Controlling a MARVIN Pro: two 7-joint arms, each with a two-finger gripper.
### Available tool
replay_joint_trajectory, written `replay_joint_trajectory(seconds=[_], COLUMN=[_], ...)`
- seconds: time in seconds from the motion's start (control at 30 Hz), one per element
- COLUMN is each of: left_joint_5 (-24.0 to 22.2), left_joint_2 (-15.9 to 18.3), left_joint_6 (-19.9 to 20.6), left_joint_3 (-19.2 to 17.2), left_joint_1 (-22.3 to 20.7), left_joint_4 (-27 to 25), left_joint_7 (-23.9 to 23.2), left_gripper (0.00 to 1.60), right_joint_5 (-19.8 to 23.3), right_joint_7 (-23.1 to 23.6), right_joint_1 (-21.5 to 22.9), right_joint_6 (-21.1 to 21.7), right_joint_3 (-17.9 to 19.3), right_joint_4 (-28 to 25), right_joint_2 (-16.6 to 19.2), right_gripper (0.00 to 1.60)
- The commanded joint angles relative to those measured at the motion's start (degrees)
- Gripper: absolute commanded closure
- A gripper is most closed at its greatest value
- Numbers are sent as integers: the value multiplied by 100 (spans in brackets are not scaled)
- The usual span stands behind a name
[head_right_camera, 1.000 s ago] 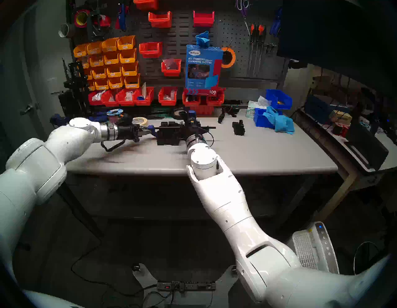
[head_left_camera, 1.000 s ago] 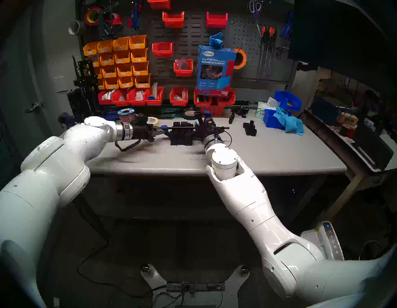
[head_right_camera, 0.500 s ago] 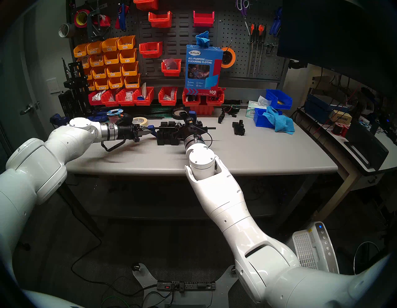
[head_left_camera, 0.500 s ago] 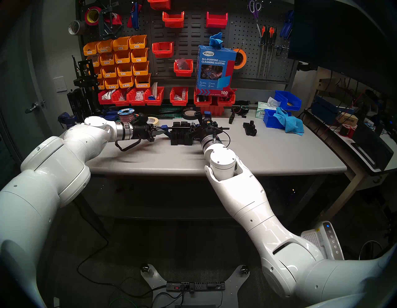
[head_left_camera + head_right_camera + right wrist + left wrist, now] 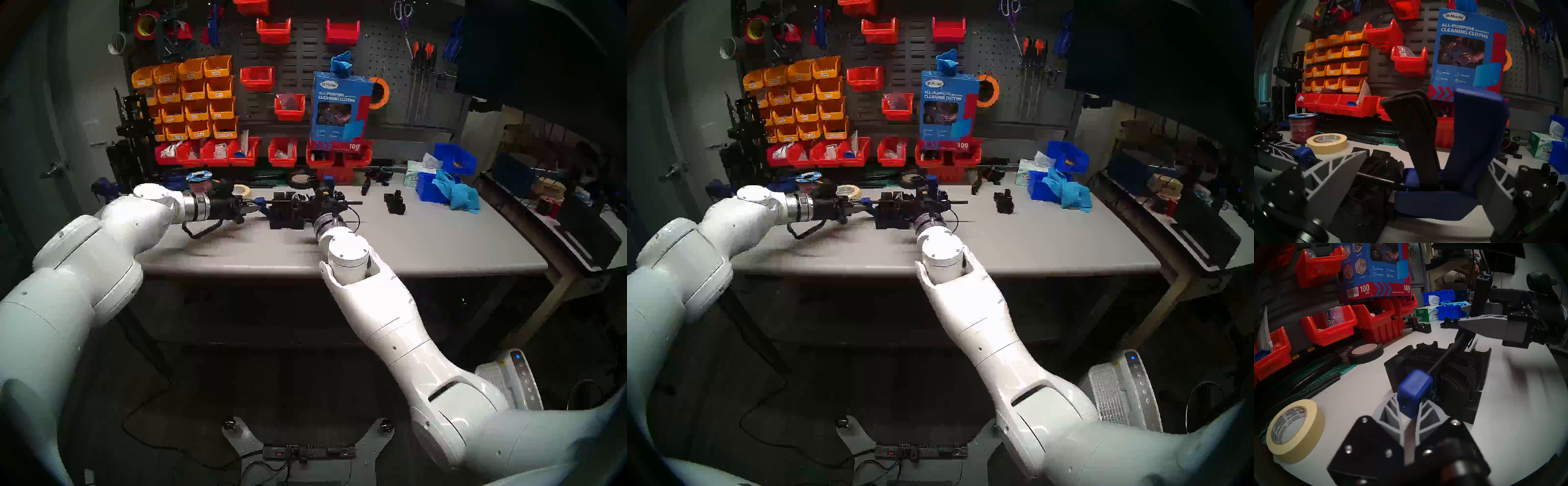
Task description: Clamp the two 3D printed pieces together with the clamp
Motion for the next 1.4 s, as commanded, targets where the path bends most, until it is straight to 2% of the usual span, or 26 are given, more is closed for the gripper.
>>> replay_joint_trajectory(seconds=[0.0,1.37], left_joint_5=[-3,29], left_joint_2=[-206,-142], left_joint_6=[11,-34], left_joint_3=[1,-2], left_joint_1=[-69,-63], left_joint_4=[-96,-75], left_joint_7=[-8,-25], left_gripper=[160,160], right_joint_5=[0,-50], right_joint_7=[47,-244], right_joint_1=[101,450], right_joint_6=[-15,-44], right_joint_3=[-129,-124], right_joint_4=[-52,-32], right_joint_2=[-167,-325], right_gripper=[0,0])
